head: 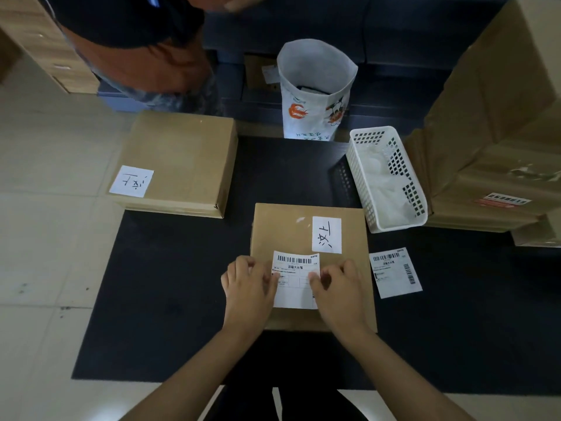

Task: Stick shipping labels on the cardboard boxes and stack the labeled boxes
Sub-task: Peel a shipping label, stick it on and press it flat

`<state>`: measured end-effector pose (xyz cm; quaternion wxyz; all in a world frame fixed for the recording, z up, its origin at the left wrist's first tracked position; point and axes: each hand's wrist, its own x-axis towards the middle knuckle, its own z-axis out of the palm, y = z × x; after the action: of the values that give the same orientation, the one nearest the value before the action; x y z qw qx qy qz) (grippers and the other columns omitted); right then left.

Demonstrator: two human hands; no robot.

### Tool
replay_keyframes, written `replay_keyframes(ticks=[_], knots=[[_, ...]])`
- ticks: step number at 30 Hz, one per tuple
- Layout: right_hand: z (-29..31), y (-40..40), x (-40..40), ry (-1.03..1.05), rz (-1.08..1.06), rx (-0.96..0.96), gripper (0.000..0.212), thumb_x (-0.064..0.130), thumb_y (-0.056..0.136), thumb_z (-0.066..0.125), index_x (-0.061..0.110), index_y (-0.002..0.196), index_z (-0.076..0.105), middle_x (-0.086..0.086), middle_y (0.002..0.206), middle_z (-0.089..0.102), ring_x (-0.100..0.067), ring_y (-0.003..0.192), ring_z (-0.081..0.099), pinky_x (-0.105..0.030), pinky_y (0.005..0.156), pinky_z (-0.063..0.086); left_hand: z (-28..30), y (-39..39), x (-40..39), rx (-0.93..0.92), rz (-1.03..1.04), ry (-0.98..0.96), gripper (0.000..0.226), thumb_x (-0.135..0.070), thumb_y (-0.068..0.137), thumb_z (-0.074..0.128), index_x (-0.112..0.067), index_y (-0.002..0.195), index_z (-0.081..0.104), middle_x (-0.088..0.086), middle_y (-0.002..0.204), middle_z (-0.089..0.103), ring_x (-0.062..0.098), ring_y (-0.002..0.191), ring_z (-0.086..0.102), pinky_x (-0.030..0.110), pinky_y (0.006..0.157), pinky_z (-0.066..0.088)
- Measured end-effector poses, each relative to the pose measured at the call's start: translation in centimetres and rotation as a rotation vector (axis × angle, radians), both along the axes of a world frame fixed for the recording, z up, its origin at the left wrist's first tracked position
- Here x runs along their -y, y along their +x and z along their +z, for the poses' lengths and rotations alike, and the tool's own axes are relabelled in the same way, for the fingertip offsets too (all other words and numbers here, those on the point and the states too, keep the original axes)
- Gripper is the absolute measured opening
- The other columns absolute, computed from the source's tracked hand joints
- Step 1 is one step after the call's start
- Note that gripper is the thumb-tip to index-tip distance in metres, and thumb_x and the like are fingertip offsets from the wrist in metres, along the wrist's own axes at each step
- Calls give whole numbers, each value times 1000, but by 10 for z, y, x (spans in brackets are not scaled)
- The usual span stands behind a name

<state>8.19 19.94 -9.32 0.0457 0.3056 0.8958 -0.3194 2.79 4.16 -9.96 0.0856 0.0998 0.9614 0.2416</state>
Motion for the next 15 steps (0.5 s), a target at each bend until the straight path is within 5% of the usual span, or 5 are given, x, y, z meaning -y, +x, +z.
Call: replay_keyframes(ticks=[11, 15], knots=[[-11, -3, -2, 43, -6, 24, 30, 42, 88, 60, 22, 68, 49, 6, 100, 39, -10, 94, 39, -27, 83, 38, -12, -1, -1, -15, -38, -53, 25, -39, 89, 62, -17, 76, 60, 2, 113, 47, 19, 111, 42, 36, 98, 31], [-9, -1, 2, 150, -50, -15, 27, 40, 84, 65, 19, 82, 48, 3, 96, 42, -17, 91, 45, -31, 80, 41, -13, -3, -2, -39, -38, -85, 22, -34, 83, 69, -18, 74, 57, 3, 110, 49, 21, 106, 46, 39, 95, 36]])
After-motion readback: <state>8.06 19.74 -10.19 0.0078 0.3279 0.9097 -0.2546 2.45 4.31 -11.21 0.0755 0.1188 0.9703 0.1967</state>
